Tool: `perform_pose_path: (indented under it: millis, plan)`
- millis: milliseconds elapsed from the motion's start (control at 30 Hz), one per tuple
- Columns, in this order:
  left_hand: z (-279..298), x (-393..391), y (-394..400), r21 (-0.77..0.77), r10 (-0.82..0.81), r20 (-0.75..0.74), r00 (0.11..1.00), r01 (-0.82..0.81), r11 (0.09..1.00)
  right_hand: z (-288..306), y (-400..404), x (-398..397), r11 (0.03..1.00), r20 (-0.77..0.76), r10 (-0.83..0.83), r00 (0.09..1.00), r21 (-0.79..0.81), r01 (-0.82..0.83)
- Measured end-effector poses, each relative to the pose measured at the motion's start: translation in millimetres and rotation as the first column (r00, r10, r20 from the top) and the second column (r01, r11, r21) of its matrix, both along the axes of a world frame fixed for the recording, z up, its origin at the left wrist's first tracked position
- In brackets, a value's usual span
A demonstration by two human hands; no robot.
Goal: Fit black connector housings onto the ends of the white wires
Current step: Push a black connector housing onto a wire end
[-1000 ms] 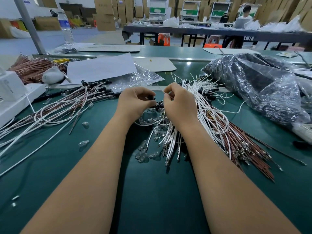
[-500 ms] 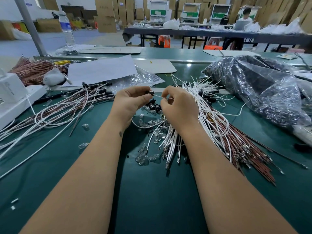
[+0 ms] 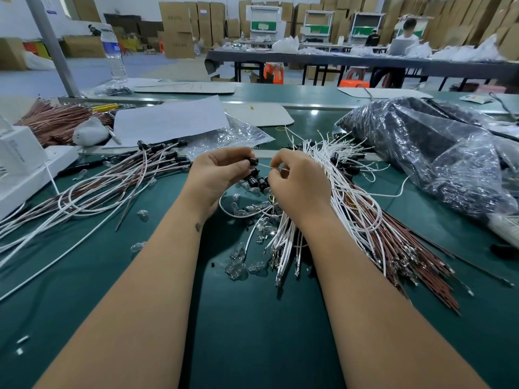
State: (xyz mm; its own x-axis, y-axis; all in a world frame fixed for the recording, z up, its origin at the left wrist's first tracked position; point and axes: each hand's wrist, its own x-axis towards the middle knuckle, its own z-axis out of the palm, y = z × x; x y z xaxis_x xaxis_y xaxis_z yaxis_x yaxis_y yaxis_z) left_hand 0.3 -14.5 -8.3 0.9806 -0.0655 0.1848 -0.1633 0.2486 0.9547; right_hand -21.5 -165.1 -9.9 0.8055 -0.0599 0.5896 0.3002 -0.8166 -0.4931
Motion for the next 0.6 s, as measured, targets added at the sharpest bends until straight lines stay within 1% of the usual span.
perform_pose_path:
  millis: [100, 267, 467, 600]
  plan:
    - [-0.1, -0.3, -2.0, 0.015, -0.023, 0.002, 1.0, 0.023, 1.0, 0.0, 0.0, -0.3, 1.0, -0.011, 0.01, 1.0, -0.007, -0.01]
    - [0.2, 0.3, 0.1, 0.0, -0.029, -0.008, 1.0, 0.029, 1.0, 0.5, -0.3, -0.8, 1.0, -0.023, -0.022, 0.999, 0.0, 0.022]
    - [-1.1, 1.3, -0.6, 0.068, 0.017, -0.001, 1.0, -0.017, 0.998, 0.5, -0.3, -1.2, 1.0, -0.023, 0.013, 1.0, 0.019, -0.013]
    - [-1.2, 0.9, -1.4, 0.065, 0.017, -0.014, 1.0, -0.016, 0.998, 0.1, 0.1, -0.4, 0.999, -0.029, 0.021, 0.999, 0.034, -0.02]
